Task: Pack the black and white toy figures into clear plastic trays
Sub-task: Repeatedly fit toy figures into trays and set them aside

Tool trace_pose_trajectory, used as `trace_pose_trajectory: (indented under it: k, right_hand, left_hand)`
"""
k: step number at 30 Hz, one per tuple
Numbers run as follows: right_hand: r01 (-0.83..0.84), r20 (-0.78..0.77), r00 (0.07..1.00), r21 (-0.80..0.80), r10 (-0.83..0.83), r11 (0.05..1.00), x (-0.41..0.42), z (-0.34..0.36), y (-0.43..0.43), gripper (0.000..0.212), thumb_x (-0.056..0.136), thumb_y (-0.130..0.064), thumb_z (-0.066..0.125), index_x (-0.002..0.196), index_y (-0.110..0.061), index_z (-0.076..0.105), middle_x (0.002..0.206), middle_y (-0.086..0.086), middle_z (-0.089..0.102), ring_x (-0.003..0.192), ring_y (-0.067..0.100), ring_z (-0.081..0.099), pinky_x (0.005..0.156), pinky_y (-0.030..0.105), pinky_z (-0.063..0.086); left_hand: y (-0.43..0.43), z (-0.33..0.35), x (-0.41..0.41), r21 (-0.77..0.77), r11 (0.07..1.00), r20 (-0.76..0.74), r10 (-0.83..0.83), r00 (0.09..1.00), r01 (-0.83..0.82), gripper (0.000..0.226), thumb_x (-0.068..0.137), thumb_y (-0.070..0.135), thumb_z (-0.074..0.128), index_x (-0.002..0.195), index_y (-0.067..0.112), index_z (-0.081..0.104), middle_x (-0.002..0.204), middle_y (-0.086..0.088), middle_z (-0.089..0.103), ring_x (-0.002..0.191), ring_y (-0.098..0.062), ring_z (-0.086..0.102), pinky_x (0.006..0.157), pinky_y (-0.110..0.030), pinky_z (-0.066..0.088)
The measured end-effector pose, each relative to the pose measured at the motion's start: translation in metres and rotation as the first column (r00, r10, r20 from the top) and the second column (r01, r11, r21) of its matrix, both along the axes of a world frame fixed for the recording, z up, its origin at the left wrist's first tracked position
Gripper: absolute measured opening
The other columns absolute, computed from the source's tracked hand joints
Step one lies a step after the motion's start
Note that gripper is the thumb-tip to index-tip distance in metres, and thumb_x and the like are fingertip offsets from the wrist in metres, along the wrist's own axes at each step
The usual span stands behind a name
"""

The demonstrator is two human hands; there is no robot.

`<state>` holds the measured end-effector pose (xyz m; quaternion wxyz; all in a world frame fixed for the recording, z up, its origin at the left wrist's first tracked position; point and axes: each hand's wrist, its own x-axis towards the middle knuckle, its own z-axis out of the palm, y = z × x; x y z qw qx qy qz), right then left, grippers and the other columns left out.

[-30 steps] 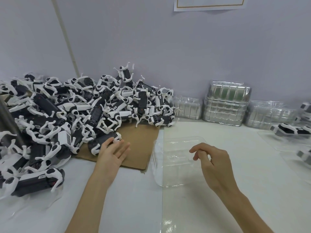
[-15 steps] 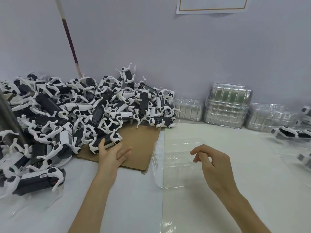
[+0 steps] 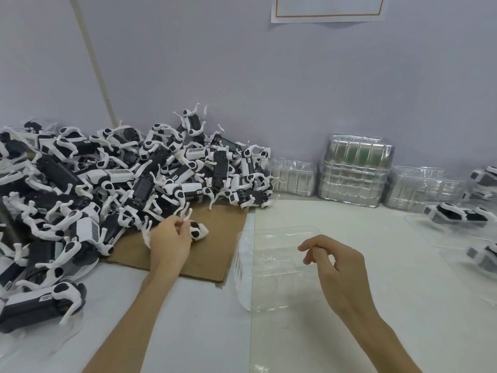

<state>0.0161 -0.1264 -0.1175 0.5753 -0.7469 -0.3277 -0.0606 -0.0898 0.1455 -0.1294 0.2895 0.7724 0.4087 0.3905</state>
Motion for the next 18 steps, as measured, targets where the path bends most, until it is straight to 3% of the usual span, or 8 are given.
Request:
trace_pose_trajectory:
  k: [2,5,7,10,13,15,16,18]
  right_hand:
    - [0.012,0.007,1.000,0.009,-0.012,1.000,-0.001,0.001,0.000,0.038,0.088,-0.010,0.048,0.072,-0.036,0.070,0.067,-0.010,0.066,0.060,0.006,0.054,0.051,0.011,0.034]
    - [0.043,0.071,0.996,0.036,-0.046,0.998,-0.004,0.005,0.000,0.039,0.088,0.001,0.058,0.079,-0.034,0.070,0.072,-0.013,0.066,0.071,0.004,0.061,0.055,0.009,0.036]
    - [0.048,0.148,0.987,0.060,-0.057,0.997,-0.008,0.008,-0.001,0.027,0.087,-0.009,0.065,0.095,-0.035,0.068,0.085,-0.017,0.067,0.082,0.003,0.065,0.072,0.013,0.044]
    - [0.010,0.156,0.988,0.060,-0.019,0.998,-0.012,0.010,0.000,0.045,0.082,-0.035,0.071,0.125,-0.036,0.055,0.114,-0.022,0.064,0.102,0.004,0.065,0.096,0.038,0.047]
    - [-0.036,0.130,0.991,0.082,0.025,0.996,-0.013,0.010,0.000,0.070,0.079,-0.041,0.075,0.139,-0.037,0.040,0.132,-0.026,0.054,0.117,0.001,0.058,0.098,0.024,0.045]
    - [-0.022,0.132,0.991,0.141,0.003,0.990,-0.010,0.011,0.000,0.069,0.080,-0.038,0.075,0.140,-0.035,0.041,0.132,-0.025,0.054,0.118,0.003,0.058,0.096,0.013,0.043]
    - [0.001,0.132,0.991,0.170,-0.023,0.985,-0.008,0.011,0.000,0.066,0.081,-0.036,0.076,0.138,-0.033,0.043,0.129,-0.023,0.056,0.115,0.006,0.060,0.094,0.012,0.044]
    - [0.053,0.150,0.985,0.207,-0.085,0.977,-0.004,0.011,0.000,0.064,0.083,-0.027,0.079,0.137,-0.030,0.046,0.127,-0.015,0.059,0.104,0.011,0.064,0.089,0.012,0.046]
  left_hand:
    - [-0.015,0.013,0.002,0.019,0.995,0.069,-0.095,0.993,0.094,0.017,0.100,0.022,0.055,0.089,0.011,0.063,0.084,-0.006,0.071,0.071,-0.014,0.061,0.069,-0.029,0.048]
    - [-0.047,0.043,0.007,-0.082,0.959,0.315,-0.235,0.919,0.273,0.016,0.101,0.024,0.053,0.089,0.016,0.061,0.075,0.001,0.070,0.067,-0.016,0.069,0.059,-0.025,0.054]
    - [-0.071,0.067,0.008,-0.140,0.902,0.449,-0.310,0.838,0.408,0.015,0.102,0.023,0.054,0.090,0.015,0.061,0.073,0.000,0.072,0.067,-0.013,0.069,0.056,-0.020,0.054]
    - [-0.108,0.092,0.012,-0.215,0.768,0.531,-0.427,0.732,0.603,0.016,0.102,0.019,0.053,0.093,0.011,0.063,0.079,-0.001,0.075,0.074,-0.014,0.072,0.067,-0.026,0.059]
    - [-0.142,0.104,0.016,-0.305,0.543,0.645,-0.487,0.589,0.783,0.017,0.102,0.012,0.050,0.089,0.008,0.061,0.083,-0.008,0.075,0.078,-0.018,0.072,0.070,-0.025,0.058]
    - [-0.156,0.105,0.017,-0.347,0.346,0.747,-0.459,0.480,0.872,0.015,0.101,0.007,0.049,0.095,0.004,0.062,0.084,-0.011,0.075,0.081,-0.018,0.073,0.071,-0.024,0.058]
    - [-0.159,0.105,0.018,-0.357,0.289,0.770,-0.447,0.455,0.888,0.015,0.100,0.006,0.050,0.098,0.002,0.063,0.087,-0.013,0.076,0.084,-0.019,0.073,0.073,-0.023,0.058]
    - [-0.160,0.104,0.018,-0.364,0.289,0.752,-0.470,0.462,0.885,0.012,0.098,0.007,0.053,0.099,0.005,0.065,0.090,-0.013,0.076,0.087,-0.019,0.074,0.072,-0.023,0.058]
